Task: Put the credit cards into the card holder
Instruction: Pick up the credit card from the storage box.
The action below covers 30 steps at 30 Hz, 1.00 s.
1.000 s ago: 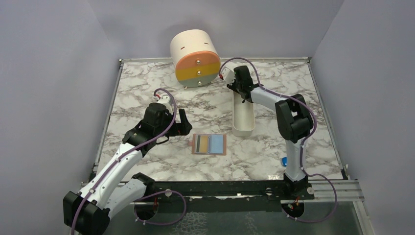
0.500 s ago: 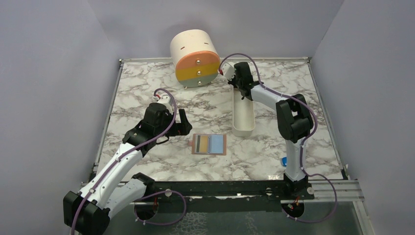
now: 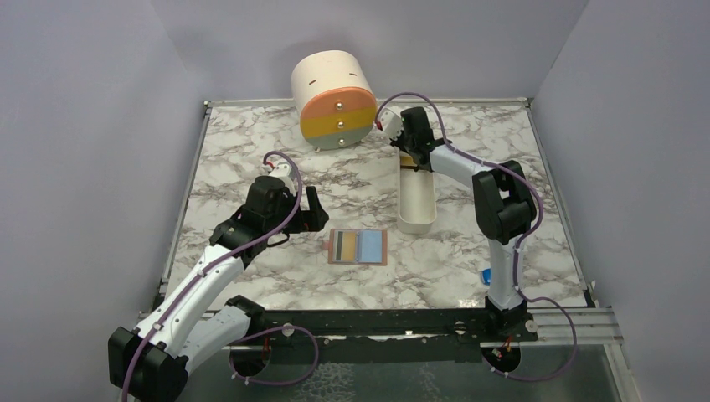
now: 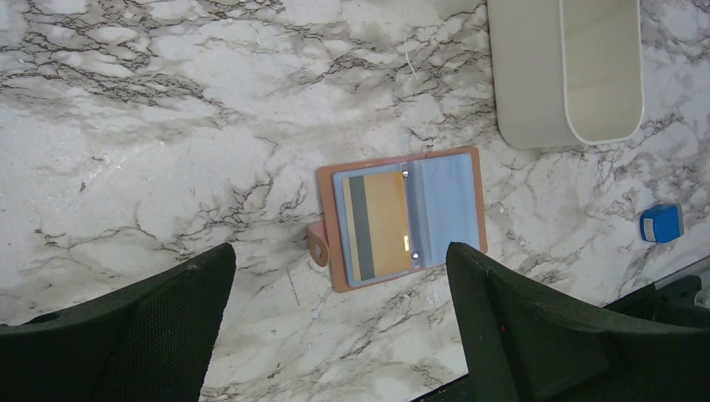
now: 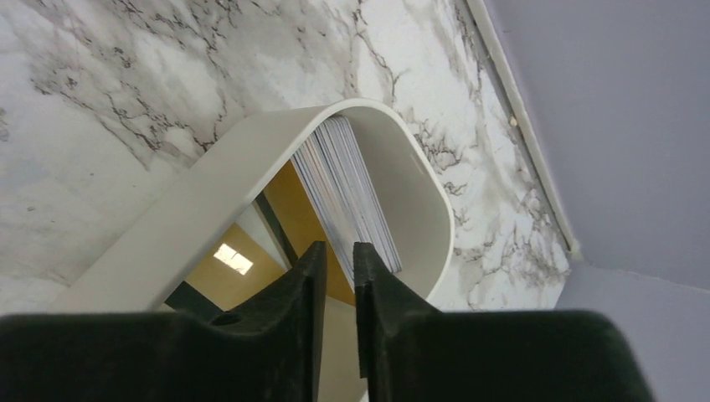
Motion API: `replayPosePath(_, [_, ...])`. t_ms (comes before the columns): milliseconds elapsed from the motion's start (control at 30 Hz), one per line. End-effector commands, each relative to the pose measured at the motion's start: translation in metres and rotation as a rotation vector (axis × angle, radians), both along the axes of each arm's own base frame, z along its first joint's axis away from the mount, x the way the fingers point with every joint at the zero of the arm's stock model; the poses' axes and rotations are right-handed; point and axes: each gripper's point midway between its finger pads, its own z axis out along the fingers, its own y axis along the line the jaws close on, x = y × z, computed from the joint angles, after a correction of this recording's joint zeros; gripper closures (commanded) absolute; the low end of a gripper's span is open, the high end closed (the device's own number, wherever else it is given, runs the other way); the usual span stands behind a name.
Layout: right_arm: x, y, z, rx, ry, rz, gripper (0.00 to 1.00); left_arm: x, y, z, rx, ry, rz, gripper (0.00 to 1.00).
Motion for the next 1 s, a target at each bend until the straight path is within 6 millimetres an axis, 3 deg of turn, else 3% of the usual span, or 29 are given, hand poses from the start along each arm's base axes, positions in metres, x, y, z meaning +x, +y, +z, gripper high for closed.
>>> replayPosePath(0, [-0.004,0.005,0.006,0.054,0.03,0.016,0.77,0.001,0.005,-0.004,0.018,0.003,0.018,0.01])
replayPosePath(167, [-0.002,0.002,-0.008,0.03,0.053,0.011,0.6,0.001,0.005,-0.006,0.02,0.008,0.015,0.01])
replayPosePath(433, [0.016,-0.01,-0.011,-0.022,0.008,-0.034,0.6,0.002,0.004,-0.007,0.028,0.011,0.012,0.01])
replayPosePath(667, [0.025,-0.015,-0.006,-0.039,-0.025,-0.052,0.74,0.003,0.003,-0.008,0.033,0.017,0.007,0.01])
replayPosePath(967, [0.028,-0.017,0.011,-0.042,-0.063,-0.051,0.86,0.003,0.003,-0.009,0.032,0.023,0.005,0.01])
